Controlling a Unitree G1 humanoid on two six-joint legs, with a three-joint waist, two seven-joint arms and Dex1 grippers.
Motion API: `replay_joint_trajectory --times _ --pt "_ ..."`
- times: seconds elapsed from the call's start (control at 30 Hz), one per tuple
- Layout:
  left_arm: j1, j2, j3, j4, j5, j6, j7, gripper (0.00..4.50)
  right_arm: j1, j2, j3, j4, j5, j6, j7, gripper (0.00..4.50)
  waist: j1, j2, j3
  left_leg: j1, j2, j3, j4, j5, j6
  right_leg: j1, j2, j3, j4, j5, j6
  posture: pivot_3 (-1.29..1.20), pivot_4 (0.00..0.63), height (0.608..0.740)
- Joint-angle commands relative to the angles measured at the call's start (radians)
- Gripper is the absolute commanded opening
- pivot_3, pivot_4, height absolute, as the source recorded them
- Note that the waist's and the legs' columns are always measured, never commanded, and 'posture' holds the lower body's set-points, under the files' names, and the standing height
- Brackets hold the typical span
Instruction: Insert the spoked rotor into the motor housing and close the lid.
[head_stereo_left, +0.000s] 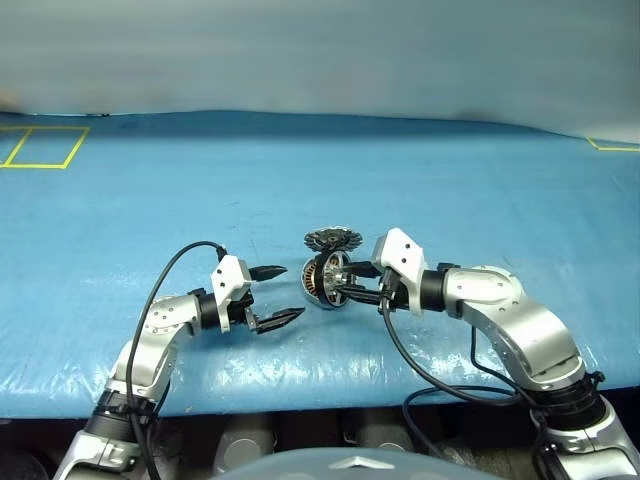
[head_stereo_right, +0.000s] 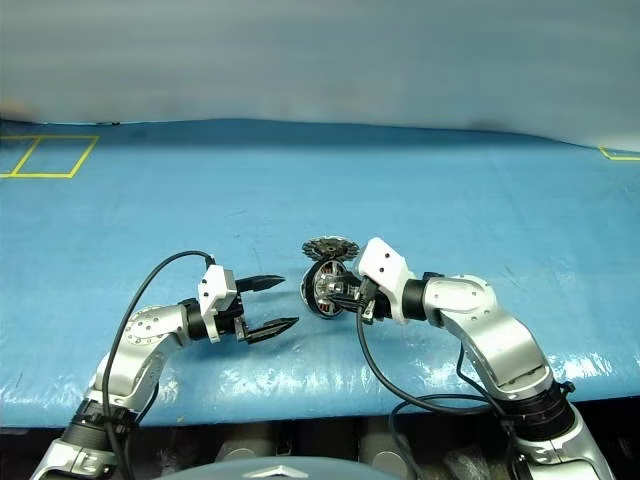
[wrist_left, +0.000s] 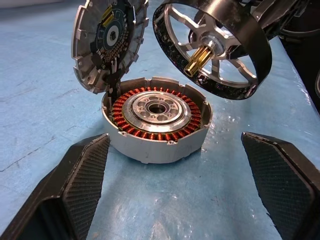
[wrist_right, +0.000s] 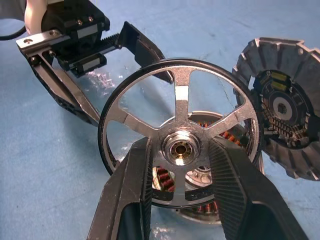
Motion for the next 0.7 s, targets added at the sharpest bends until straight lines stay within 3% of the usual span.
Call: replay_joint_trajectory --times 0.03,0.47,0.7 --pt "0.001 -0.008 -0.002 -0.004 0.000 -0.020 0.001 4.50 -0.018 0.011 0.008 0.038 -0.007 -0.031 -0.016 1.32 0.000 0.000 0.000 0.000 0.000 0.000 0.000 0.000 0.000 0.000 0.000 0.000 0.000 0.000 0.000 0.00 0.150 0.740" --pt "0.010 -0.019 -0.011 -0.007 0.004 -0.021 0.001 4.50 -0.034 0.025 0.036 0.084 -0.037 -0.060 -0.049 1.32 -0.002 0.000 0.000 0.000 0.000 0.001 0.000 0.000 0.000 0.000 0.000 0.000 0.000 0.000 0.000 0.00 0.150 0.740" --pt "0.005 -0.025 -0.018 -0.006 0.007 -0.018 0.001 4.50 -0.085 -0.016 0.118 0.079 -0.090 -0.064 -0.025 1.32 -0.008 0.000 0.000 0.000 0.000 0.000 0.000 0.000 0.000 0.000 0.000 0.000 0.000 0.000 0.000 0.00 0.150 0.740"
